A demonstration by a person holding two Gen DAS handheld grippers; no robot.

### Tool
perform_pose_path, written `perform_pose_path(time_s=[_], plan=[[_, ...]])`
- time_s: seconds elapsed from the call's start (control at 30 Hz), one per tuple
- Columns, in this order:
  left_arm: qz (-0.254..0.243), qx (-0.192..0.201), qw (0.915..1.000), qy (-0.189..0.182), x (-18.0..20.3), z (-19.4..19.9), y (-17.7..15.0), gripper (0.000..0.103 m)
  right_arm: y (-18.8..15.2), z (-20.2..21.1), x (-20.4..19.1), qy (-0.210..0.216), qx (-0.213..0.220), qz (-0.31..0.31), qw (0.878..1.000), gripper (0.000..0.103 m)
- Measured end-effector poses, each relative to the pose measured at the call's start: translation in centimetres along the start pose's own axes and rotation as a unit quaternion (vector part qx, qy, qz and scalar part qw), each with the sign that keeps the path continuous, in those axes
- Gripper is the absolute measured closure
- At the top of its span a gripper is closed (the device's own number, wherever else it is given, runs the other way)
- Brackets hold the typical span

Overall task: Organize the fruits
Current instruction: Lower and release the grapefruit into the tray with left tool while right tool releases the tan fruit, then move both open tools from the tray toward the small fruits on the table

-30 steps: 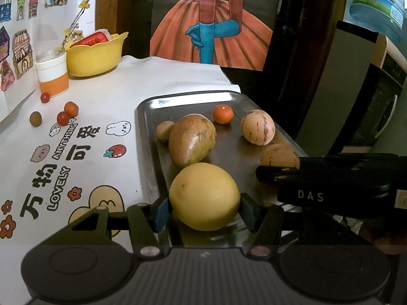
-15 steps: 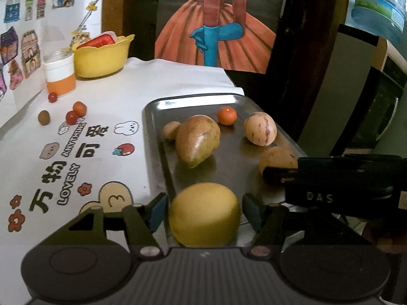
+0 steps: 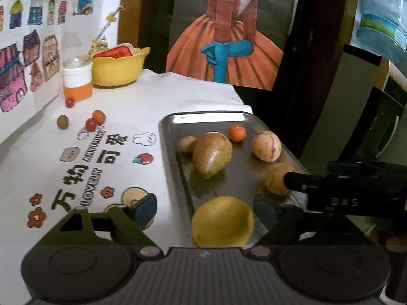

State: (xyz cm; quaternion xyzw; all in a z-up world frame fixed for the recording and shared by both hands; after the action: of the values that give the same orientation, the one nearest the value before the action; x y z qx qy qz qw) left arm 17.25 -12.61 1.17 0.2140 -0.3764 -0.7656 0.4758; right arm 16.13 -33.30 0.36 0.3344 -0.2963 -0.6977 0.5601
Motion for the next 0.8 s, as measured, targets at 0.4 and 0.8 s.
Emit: perform_pose_path(time_s=[0.4,0.8], plan=[[0.011,0.02,0.9991,0.036,-3.6,3.3,-0.3,0.001,0.1,3.9,-0.7,-0.012,-0.009,0.067,0.998,0.001],[0.05,-0.003,0.9962,0.072,-8.6,5.2,-2.5,0.001,-2.3,6.2,-4.7,0.022,-0.086,0.164,0.982,0.001]])
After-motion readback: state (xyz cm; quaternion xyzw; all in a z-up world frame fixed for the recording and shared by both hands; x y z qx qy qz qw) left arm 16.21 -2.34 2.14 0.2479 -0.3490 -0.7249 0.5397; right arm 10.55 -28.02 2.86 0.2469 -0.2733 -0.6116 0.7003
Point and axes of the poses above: each gripper's, at about its wrist camera, not at the fingertips, and z roughly against the way its jaws point, x to its right, y to its top, the point moved 1 cm from there along -z, roughly the way its jaws point, and after that the axes turned 9 degrees about -z, right-handed, at the moved point
